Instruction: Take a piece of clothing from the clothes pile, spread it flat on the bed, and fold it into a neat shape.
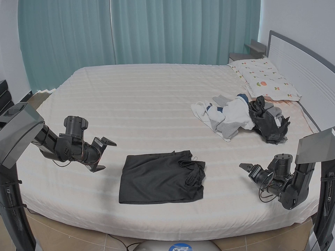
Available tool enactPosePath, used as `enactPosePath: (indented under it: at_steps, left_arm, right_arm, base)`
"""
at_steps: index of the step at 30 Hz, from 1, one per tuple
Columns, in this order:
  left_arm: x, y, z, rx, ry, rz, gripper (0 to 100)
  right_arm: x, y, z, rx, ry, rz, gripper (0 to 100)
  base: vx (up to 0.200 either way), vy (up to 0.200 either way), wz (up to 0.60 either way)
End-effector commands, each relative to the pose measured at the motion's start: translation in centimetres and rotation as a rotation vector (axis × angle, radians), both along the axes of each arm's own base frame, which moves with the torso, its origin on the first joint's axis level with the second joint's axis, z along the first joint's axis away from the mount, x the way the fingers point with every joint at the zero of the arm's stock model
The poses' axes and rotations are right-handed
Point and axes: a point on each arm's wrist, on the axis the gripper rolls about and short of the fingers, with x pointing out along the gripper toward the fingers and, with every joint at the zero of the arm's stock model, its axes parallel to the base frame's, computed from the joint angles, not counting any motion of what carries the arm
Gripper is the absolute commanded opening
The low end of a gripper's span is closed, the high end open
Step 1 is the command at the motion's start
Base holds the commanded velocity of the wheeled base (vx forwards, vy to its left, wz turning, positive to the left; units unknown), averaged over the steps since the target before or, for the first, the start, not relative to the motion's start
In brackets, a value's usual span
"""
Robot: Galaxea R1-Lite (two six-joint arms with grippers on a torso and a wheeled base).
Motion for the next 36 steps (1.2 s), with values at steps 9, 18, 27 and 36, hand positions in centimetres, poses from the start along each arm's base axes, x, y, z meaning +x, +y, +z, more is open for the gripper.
enactPosePath:
  at_steps: [9,18,27,36]
  left_arm:
    - [-0.4,1.4,-0.3,-0.041,0.022,-0.003,100]
    - [-0.7,1.3,-0.5,-0.039,0.033,-0.007,100]
    - [-0.8,1.0,-0.6,-0.028,0.043,-0.007,100]
    - [-1.4,1.1,-1.1,0.0,0.046,-0.047,100]
  right_arm:
    - [0.3,1.7,1.5,0.011,-0.063,0.052,100]
    - [0.5,5.4,3.6,0.011,-0.136,0.166,100]
    - [2.0,9.5,4.1,-0.038,-0.07,0.236,100]
    - [5.4,10.2,1.5,-0.093,0.017,0.236,100]
  base:
    - [0.0,0.2,0.0]
    - [0.0,0.044,0.0]
    - [0.0,0.0,0.0]
    - [0.0,0.0,0.0]
